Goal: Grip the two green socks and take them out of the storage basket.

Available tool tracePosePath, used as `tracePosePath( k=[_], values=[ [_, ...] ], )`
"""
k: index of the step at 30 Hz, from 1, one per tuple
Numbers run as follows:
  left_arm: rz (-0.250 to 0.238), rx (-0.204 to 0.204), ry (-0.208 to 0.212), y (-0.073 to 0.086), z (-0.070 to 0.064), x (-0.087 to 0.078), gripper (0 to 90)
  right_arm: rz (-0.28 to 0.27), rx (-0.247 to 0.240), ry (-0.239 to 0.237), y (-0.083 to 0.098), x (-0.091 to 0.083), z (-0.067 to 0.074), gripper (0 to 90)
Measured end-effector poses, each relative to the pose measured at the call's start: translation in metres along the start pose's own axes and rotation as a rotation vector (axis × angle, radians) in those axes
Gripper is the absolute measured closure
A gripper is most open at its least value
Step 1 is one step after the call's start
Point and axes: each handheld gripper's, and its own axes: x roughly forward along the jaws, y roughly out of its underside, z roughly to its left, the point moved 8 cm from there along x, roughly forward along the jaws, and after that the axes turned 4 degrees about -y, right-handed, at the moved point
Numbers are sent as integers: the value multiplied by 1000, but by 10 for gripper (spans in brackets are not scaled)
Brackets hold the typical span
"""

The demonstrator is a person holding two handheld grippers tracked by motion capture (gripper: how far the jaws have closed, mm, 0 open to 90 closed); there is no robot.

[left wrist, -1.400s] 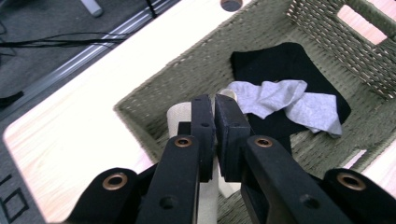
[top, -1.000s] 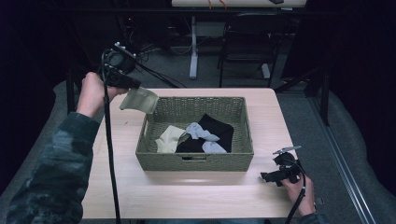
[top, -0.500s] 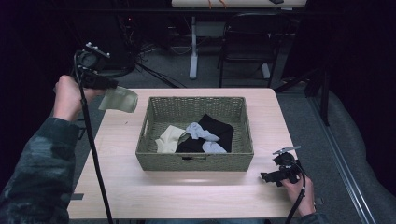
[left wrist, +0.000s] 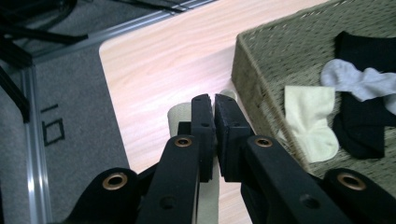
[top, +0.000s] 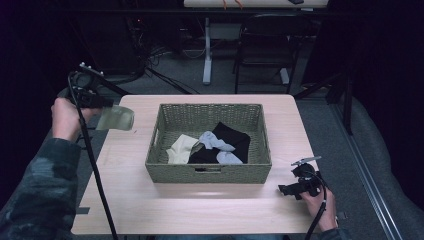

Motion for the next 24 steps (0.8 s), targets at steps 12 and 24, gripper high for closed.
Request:
tracePosePath(
  k=[12,24],
  values=[
    [82,-65,18,42,7,59,869,-7,5,-3,0,1,0,4],
    [185,-115,30,83,7,121,867,-6,1,-2,0,1,0,4]
  ],
)
